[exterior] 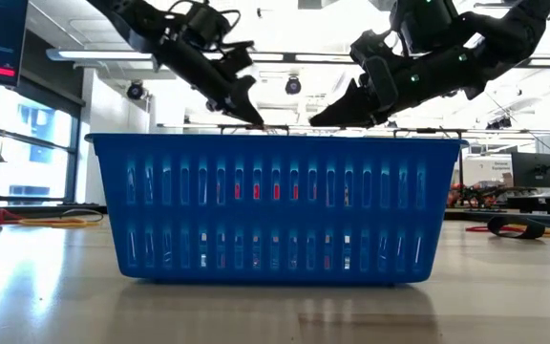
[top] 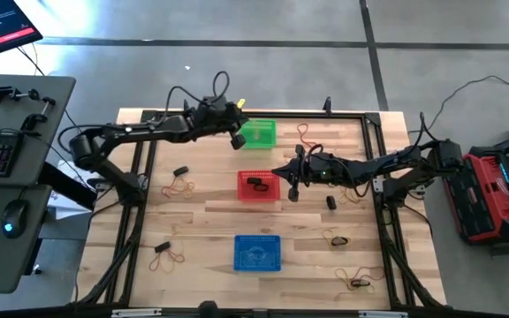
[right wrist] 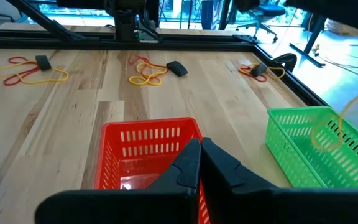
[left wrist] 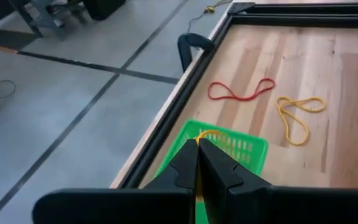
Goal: Sort rubber bands into baskets
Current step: Put the yellow rubber band into the green bin
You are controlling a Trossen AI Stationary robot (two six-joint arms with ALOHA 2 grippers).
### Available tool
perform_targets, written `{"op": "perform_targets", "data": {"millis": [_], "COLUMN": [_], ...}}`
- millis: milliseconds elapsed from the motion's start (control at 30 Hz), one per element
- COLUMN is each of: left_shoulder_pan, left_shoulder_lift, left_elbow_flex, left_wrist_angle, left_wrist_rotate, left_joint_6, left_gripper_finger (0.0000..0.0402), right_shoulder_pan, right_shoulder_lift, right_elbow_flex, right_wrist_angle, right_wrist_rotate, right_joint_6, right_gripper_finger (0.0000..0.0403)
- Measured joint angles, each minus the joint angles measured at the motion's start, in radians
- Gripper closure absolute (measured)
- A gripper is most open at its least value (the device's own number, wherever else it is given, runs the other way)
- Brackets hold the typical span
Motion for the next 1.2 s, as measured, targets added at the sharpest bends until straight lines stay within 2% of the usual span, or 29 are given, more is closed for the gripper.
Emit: {"op": "perform_targets", "data": {"millis": [367, 700, 900, 1200], "left_shoulder_pan": [0.008, 0.009, -0.003, -0.035], "left_shoulder_lift": [0.146, 0.155, 0.155, 0.153], "left_elbow_flex": [0.060, 0.060, 0.060, 0.060], "left_wrist_angle": [-0.010, -0.046, -0.060, -0.077], "left_wrist_rotate": [0.011, 0.039, 0.036, 0.019], "left_joint_6": [0.019, 0.027, 0.102, 0.088], "left_gripper_finger": [0.0401, 0.0397, 0.0366, 0.0303], "right_shoulder_pan": [0.000, 0.000, 0.000, 0.000], "right_shoulder_lift": [0.000, 0.000, 0.000, 0.000], "right_elbow_flex": [0.000, 0.000, 0.000, 0.000], "right_wrist_angle": [-0.008, -0.011, -0.011, -0.015], "right_wrist_rotate": [0.000, 0.000, 0.000, 0.000], "right_joint_6": [0.007, 0.005, 0.002, 0.043], "right_gripper_finger": [0.0403, 0.0403, 0.0403, 0.0403]}}
